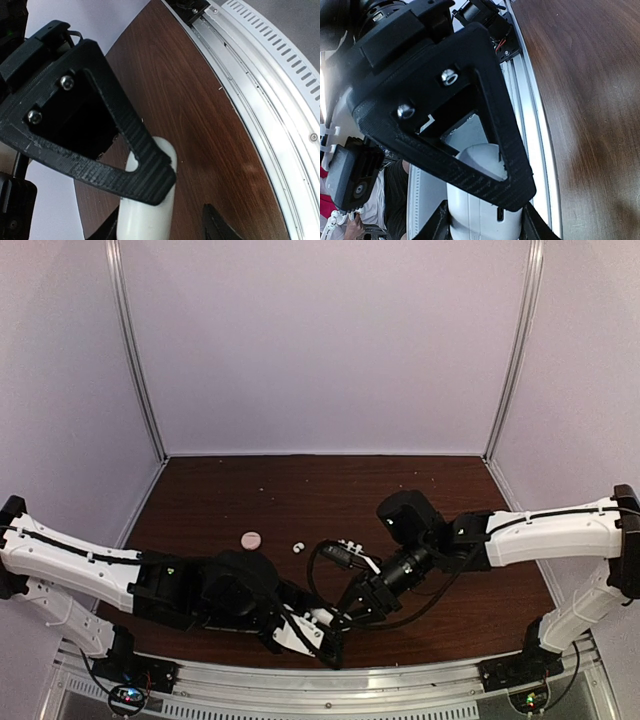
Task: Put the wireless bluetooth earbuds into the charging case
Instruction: Pass from the right arm to the left, then pass from the left arm to the right
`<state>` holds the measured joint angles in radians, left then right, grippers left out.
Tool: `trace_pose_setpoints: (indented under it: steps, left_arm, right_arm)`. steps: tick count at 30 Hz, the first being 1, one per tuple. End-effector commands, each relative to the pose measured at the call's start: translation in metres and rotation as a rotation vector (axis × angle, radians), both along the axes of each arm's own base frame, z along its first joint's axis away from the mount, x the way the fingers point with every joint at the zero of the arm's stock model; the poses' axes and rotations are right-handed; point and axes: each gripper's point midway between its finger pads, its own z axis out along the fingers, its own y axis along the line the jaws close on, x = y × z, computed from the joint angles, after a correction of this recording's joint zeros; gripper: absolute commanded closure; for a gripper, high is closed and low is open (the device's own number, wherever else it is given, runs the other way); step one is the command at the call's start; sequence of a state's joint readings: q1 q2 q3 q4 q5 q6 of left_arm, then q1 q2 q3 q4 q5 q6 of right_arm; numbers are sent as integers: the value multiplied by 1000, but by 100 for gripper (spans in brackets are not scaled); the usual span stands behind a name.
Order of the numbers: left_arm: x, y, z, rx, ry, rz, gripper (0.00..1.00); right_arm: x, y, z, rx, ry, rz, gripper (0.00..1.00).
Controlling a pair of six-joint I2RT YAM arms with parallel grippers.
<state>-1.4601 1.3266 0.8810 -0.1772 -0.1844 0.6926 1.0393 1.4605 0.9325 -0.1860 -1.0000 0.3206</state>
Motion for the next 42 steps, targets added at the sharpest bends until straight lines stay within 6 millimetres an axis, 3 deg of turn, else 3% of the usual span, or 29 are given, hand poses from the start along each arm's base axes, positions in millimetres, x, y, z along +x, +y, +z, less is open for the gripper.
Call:
trace_pose_setpoints:
  steps: [1,8,13,19,24,28,33,35,42]
  left_arm:
    - [-1,-10,13,-28,-6,-33,53]
    - [-3,-11,14,-36,2,-43,83]
    - [-1,-9,23,-98,52,-27,95]
    - [10,-2,53,-269,195,24,100]
    - [17,1,70,-379,314,28,100]
    - [26,7,86,-475,438,27,100]
    - [39,13,114,-624,615,8,100]
    - [39,14,122,-654,656,-18,100]
    - [40,7,130,-663,787,-78,100]
  right_arm:
    - [-2,7,10,31,-10,29,83]
    - [-1,7,8,21,-27,38,80]
    - [8,6,19,43,-82,28,52]
    - [58,-6,66,154,-272,-161,37]
    - [99,-27,99,207,-474,-366,29]
    - [116,-51,131,303,-620,-523,19]
    - [108,-81,163,501,-761,-637,1]
    - [102,-82,159,526,-769,-617,0]
    - [77,-51,127,473,-733,-354,0]
